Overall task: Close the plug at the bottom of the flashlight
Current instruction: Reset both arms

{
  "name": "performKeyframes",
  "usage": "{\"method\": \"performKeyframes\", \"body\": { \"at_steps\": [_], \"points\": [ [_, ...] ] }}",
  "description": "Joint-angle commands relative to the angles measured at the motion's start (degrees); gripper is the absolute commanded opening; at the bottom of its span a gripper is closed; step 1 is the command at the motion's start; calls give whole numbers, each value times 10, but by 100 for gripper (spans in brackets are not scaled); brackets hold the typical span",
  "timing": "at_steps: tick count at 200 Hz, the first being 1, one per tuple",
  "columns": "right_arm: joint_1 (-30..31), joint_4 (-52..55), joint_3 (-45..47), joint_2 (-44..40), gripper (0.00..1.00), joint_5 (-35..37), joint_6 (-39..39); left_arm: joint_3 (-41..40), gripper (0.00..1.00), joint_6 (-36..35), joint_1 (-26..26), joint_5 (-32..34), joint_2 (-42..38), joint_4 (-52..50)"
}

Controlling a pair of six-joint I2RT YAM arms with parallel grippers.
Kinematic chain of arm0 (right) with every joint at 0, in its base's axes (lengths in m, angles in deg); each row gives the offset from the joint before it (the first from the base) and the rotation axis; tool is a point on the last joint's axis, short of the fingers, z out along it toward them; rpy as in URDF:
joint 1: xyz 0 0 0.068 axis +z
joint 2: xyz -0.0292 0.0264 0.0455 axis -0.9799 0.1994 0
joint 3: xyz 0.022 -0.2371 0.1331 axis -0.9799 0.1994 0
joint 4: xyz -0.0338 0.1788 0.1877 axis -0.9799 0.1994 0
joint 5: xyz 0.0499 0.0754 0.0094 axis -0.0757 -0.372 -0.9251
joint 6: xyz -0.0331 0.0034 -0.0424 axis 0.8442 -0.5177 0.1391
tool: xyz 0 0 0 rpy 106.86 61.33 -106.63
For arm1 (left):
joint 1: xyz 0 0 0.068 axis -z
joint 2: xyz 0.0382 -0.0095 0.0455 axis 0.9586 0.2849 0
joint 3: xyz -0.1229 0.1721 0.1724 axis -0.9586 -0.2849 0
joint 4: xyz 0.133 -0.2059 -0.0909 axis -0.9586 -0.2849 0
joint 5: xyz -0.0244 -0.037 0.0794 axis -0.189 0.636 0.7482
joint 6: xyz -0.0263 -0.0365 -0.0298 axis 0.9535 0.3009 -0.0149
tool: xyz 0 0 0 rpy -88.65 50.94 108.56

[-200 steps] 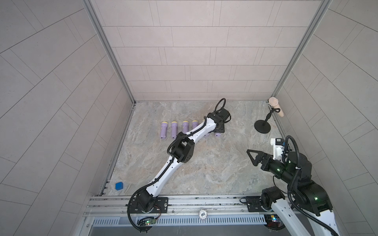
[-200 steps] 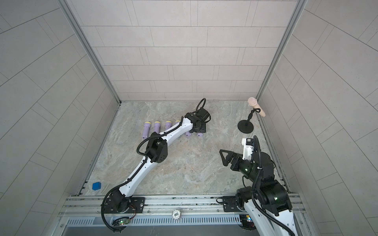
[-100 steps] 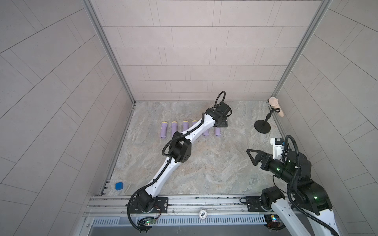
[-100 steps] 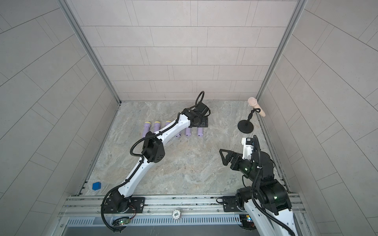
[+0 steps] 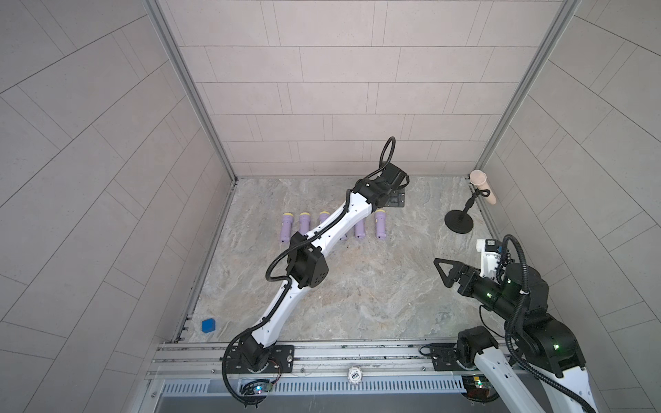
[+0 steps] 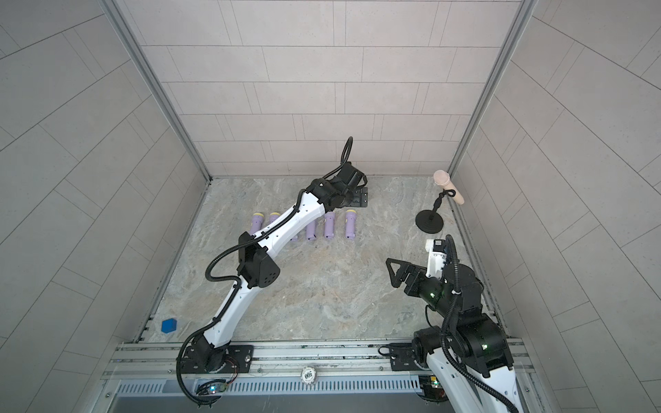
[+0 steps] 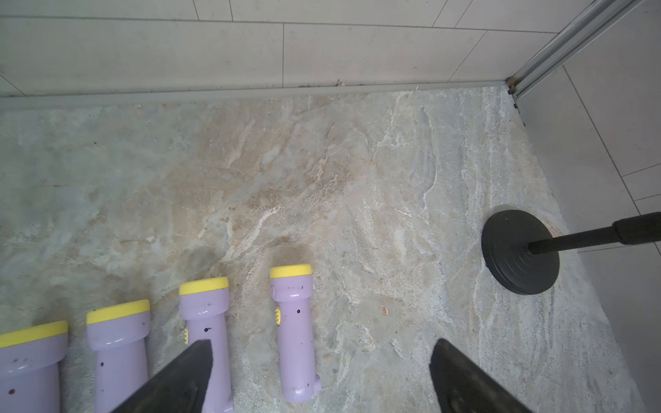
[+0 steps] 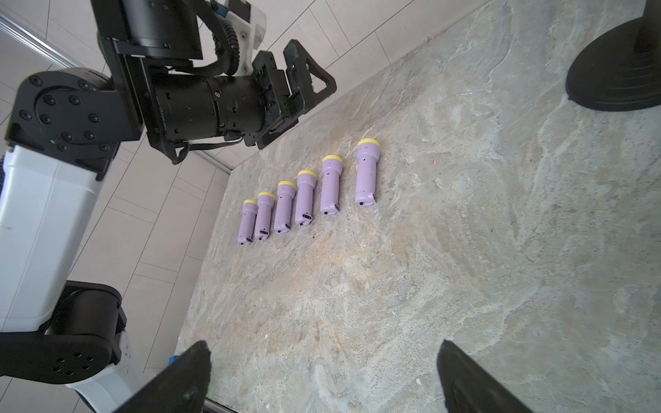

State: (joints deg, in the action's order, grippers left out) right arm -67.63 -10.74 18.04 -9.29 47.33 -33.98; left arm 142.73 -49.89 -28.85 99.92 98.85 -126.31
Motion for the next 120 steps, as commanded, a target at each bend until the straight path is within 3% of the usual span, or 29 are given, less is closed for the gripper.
{"method": "performKeyframes", "body": {
  "at_steps": [1, 25, 49, 120],
  "points": [
    [2, 11, -21, 6, 100, 22, 13, 12, 100, -53, 10, 50, -33, 3],
    [2, 16, -28, 15, 100, 41, 15, -31, 100, -89, 9, 85, -60, 26],
    [3, 14, -41, 20, 100, 51, 17, -101, 100, -94, 0, 68, -107, 65],
    [3, 5, -88, 88, 100, 108, 39, -407, 100, -164, -1, 103, -306, 226]
  ]
}}
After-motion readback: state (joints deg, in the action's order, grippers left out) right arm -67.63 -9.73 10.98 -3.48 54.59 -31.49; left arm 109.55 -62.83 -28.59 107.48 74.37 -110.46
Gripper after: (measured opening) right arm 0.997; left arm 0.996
